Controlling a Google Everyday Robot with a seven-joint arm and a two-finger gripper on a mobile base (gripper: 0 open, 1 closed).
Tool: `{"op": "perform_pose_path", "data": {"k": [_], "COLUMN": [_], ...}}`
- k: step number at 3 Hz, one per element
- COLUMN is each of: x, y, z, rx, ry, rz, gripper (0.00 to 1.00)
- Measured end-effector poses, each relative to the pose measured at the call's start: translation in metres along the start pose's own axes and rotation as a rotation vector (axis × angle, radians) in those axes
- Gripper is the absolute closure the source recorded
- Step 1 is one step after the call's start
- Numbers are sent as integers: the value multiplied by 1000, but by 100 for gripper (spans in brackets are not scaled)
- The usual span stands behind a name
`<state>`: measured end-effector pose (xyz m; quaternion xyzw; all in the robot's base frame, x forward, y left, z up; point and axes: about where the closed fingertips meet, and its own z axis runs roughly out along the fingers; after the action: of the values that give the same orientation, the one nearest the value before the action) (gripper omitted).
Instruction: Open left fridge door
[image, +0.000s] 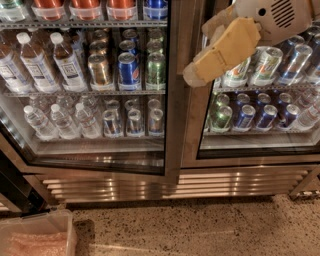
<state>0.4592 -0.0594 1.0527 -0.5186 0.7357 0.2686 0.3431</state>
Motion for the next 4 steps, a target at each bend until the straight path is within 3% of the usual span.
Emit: {"op": "perform_pose_path", "data": {"k": [1,4], "x": [1,-2], "y": [3,5], "z": [4,2], "rx": [-21,-16], "ry": [-13,-42], "rz": [7,3], "gripper": [19,89]}}
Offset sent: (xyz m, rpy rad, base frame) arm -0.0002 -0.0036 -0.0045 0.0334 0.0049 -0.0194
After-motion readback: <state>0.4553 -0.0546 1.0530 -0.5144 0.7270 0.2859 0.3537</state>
